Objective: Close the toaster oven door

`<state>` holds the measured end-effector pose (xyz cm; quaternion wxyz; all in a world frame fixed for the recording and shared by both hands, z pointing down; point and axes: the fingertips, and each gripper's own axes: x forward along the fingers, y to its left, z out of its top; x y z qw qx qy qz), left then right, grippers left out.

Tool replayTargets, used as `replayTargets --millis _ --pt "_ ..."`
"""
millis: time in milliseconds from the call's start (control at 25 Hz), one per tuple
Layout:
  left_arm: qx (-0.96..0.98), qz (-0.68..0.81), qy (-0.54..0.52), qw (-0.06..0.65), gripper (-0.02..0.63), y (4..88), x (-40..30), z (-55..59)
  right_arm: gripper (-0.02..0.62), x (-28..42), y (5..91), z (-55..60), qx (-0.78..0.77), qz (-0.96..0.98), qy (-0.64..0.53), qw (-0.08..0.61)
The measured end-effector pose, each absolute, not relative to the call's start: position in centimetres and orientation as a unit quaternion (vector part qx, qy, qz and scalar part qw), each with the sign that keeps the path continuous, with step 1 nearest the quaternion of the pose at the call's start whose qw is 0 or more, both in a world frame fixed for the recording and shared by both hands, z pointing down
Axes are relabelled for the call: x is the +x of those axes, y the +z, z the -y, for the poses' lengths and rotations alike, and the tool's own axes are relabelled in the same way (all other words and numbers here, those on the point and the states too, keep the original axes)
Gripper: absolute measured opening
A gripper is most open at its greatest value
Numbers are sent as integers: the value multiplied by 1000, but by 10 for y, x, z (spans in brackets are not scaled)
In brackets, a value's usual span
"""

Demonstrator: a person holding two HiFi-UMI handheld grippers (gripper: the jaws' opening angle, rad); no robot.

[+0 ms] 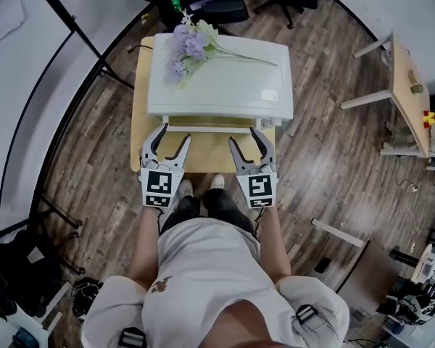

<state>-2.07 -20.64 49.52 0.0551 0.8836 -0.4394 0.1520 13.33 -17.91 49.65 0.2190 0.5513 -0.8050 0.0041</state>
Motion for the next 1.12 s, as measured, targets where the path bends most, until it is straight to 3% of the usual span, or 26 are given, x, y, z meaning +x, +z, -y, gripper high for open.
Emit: replayTargets --millis 1120 --pt "899 421 116 38 233 447 -17 156 232 96 443 134 563 802 -2 199"
